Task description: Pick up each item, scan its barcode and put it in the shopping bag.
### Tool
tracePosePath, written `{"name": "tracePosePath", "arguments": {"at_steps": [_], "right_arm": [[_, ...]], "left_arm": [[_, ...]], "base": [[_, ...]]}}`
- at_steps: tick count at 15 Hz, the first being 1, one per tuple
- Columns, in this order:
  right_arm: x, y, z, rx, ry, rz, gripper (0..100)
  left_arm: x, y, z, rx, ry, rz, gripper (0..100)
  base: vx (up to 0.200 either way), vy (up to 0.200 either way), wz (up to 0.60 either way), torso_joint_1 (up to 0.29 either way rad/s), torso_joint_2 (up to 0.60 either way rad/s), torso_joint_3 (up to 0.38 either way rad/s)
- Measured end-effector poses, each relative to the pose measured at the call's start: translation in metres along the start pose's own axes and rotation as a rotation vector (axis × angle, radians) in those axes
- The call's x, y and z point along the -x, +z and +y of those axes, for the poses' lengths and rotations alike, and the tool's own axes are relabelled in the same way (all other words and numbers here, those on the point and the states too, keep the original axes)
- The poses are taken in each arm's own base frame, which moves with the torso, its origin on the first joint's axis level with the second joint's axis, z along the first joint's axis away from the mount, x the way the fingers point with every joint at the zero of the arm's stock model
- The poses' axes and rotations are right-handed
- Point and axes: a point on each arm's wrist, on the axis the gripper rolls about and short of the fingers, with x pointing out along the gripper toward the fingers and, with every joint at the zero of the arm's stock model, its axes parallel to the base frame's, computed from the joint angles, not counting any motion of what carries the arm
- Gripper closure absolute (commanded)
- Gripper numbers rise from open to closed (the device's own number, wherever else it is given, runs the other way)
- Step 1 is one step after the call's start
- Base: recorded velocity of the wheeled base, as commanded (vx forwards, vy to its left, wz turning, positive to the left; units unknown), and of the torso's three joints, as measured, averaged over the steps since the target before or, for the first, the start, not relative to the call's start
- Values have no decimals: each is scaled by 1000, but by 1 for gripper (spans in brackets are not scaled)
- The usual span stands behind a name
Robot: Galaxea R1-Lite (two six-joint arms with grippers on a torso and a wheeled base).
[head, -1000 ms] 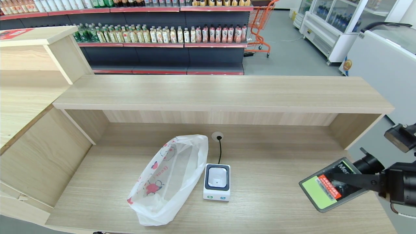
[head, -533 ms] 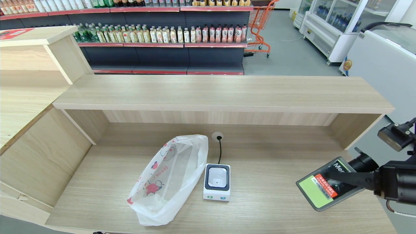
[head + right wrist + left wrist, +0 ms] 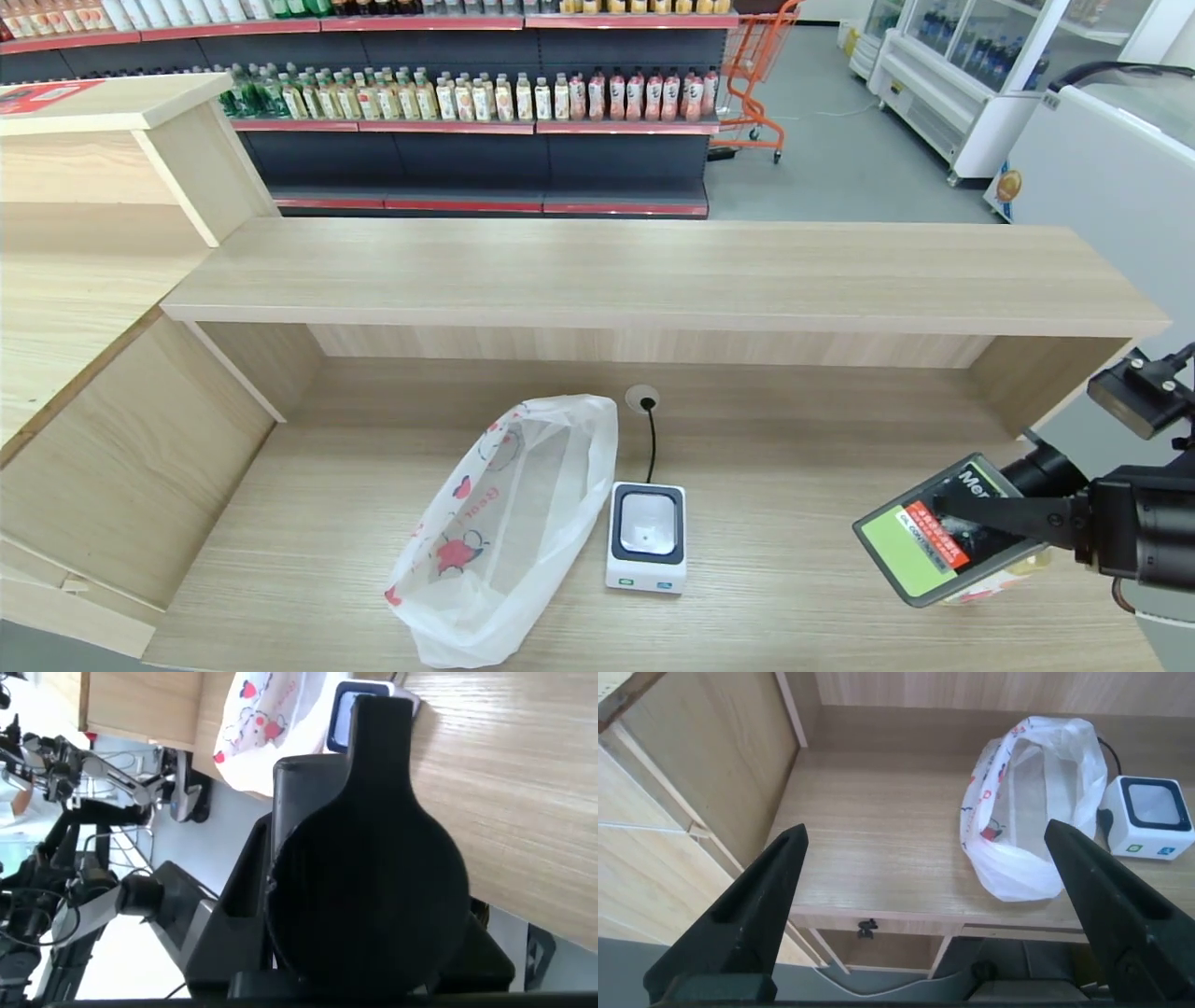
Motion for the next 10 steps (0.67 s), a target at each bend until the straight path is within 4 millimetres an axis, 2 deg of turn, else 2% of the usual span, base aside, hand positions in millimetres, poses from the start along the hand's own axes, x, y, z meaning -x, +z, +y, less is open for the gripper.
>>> {"name": "tracePosePath", "arguments": {"at_steps": [1,6,10], "right_arm": [[0,-1,0,-2,-6,4,100],[-6,2,-7,56,-95,-1,100],[-30,17,-28,89,-128,28,100]], "left_arm": [[0,0,0,0,-1,0,0],[0,0,0,-2,0,0,0],[0,0,0,-2,-1,0,0]], "base": [[0,200,0,-12,2,2],[0,0,0,0,0,0],[0,0,0,0,0,0]]}}
